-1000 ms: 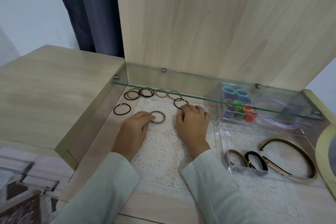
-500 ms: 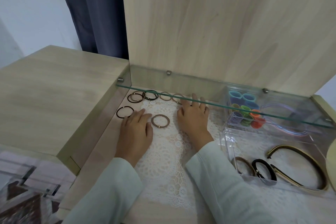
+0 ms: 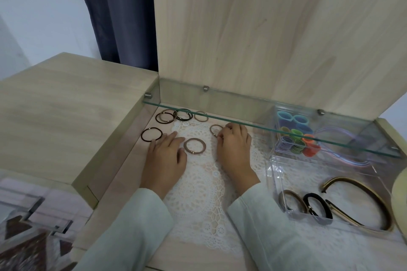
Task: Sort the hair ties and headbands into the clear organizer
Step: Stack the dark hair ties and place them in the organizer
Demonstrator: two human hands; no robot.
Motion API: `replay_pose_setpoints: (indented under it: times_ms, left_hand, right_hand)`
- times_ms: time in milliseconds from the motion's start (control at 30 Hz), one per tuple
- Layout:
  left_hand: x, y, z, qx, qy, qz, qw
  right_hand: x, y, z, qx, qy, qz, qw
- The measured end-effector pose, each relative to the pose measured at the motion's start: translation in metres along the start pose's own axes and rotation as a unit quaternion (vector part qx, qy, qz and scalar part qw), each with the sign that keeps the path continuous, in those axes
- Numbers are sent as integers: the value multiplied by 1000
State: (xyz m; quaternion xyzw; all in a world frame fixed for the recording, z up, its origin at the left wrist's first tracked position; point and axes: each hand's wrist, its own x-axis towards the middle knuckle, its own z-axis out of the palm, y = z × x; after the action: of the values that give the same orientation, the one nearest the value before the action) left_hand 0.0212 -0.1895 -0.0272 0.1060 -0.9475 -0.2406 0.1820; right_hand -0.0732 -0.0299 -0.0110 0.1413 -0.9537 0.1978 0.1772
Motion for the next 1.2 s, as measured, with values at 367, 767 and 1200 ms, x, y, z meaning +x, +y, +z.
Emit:
replay_pose_setpoints:
  times_ms: [367,767,1200]
  left_hand:
    - [3,0,-1,8,9,1,1000]
    - [1,2,-3,12,7,-1,1000]
    - [2,3,-4,0,-11,-30,999]
  right_hand:
    - [-31,-20,-10,145,54,-133,979]
    - [-35,-17,-10,83,30,-187,978]
    - [23,-17,-4,-37,-148,-55,987]
